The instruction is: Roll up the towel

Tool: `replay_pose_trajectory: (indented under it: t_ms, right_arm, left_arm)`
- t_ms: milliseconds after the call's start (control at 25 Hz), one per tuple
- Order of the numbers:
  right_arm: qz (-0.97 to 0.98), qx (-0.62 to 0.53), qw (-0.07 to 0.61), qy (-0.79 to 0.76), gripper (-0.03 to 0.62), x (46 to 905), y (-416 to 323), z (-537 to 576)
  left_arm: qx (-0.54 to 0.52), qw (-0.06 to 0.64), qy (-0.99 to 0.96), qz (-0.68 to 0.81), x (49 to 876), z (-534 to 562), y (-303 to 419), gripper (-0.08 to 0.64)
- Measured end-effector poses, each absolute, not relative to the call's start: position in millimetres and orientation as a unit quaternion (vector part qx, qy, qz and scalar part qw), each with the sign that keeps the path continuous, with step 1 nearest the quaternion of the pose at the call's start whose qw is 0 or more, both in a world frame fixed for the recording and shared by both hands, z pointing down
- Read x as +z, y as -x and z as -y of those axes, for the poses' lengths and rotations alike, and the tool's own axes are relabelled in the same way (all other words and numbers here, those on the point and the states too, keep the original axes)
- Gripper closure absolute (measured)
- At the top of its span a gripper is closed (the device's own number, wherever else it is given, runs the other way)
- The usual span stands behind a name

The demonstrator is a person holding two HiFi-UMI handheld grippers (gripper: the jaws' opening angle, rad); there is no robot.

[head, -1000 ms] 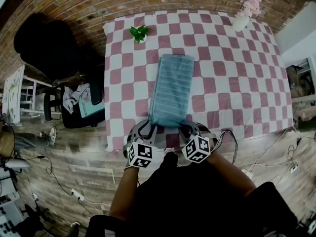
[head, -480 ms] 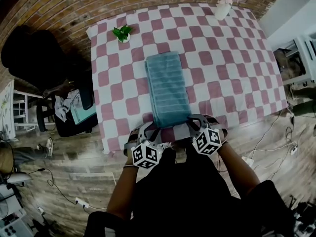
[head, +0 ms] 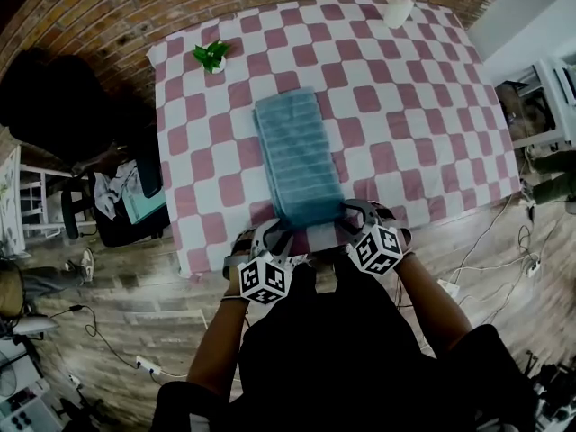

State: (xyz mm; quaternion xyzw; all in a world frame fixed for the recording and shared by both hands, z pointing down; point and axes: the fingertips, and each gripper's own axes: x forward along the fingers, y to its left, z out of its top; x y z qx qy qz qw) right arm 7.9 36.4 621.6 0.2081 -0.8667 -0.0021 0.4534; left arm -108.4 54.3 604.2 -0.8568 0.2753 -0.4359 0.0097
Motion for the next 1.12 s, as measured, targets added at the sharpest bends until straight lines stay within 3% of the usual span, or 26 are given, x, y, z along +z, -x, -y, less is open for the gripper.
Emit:
replay_pose_trajectory:
  t_ms: [80, 360, 560, 800, 840, 1000, 1120]
  right_arm:
    - [0.878, 0.023, 0.431, -0.208, 0.386, 618, -9, -41]
    - [0.876, -0.012, 0.445, -0.185, 0.385, 626, -18, -49]
    - [0.870, -0.022, 0.459, -0.178, 0.388, 631, -16, -44]
    - [0.872, 0.006, 0.460, -0.167, 0.442, 634, -17, -44]
    - [0.872, 0.009, 0.458, -0.173, 0.492, 634, -17, -42]
    - [0.873, 0.028, 0.451, -0.182, 0.532, 630, -17, -41]
    - [0.876, 0.023, 0.451, -0.169, 0.537, 626, -16, -50]
  left_arm:
    - [-0.433, 0.003, 0.857, -0.279, 603, -55, 111, 0.391]
    - [-0.450, 0.007, 0.855, -0.259, 609, -57, 109, 0.347]
    - [-0.467, 0.008, 0.853, -0.230, 613, -53, 96, 0.374]
    - [-0.493, -0.066, 0.842, -0.209, 629, -55, 99, 0.390]
    - [-0.489, -0.072, 0.842, -0.215, 629, -53, 100, 0.396]
    - [-0.503, -0.036, 0.836, -0.215, 627, -52, 101, 0.524]
    - [-0.516, -0.021, 0.832, -0.204, 626, -59, 101, 0.537]
